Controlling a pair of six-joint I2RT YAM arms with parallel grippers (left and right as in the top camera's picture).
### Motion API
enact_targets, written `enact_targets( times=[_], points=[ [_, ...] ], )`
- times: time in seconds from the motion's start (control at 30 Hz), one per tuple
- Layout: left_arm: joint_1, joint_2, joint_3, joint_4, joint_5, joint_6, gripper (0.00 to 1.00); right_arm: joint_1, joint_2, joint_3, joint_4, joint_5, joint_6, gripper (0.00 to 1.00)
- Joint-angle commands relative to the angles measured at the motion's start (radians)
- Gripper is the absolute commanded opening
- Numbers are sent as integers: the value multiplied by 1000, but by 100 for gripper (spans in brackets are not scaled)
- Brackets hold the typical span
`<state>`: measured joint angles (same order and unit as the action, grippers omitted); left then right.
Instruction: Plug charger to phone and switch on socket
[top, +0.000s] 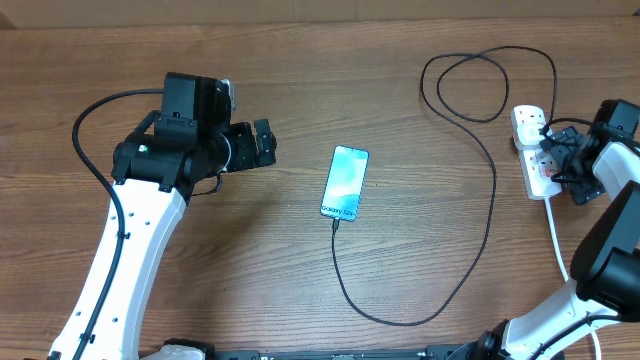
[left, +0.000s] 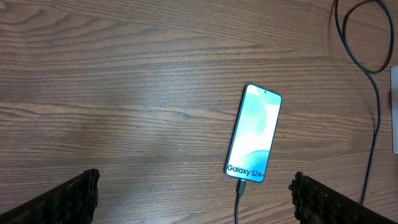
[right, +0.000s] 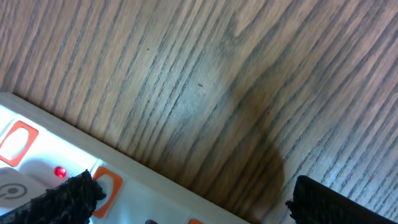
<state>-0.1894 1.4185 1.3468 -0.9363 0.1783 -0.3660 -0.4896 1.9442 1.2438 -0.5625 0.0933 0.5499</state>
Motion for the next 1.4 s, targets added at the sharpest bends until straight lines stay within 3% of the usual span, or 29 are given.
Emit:
enact_targets(
  times=[0.0,0.5,0.7,1.07,1.23,1.37],
  points=[
    [4,-12,9,0,-10,4,99,2,29,3,-22,-7,-9,100],
    [6,-12,9,0,-10,4,100,13,41,-40,-34,-21,-10,100],
    [6,-11,9,0,-10,4,100,13,48,-37,-68,-118,-47,100],
    [6,-11,9,0,-10,4,99,12,48,-33,-110,-80,-89,100],
    [6,-11,9,0,-10,4,100,0,26,97,-292,106,-88,100],
    [6,-11,9,0,-10,4,100,-2,-5,246,-451,60,-88,100]
  ],
)
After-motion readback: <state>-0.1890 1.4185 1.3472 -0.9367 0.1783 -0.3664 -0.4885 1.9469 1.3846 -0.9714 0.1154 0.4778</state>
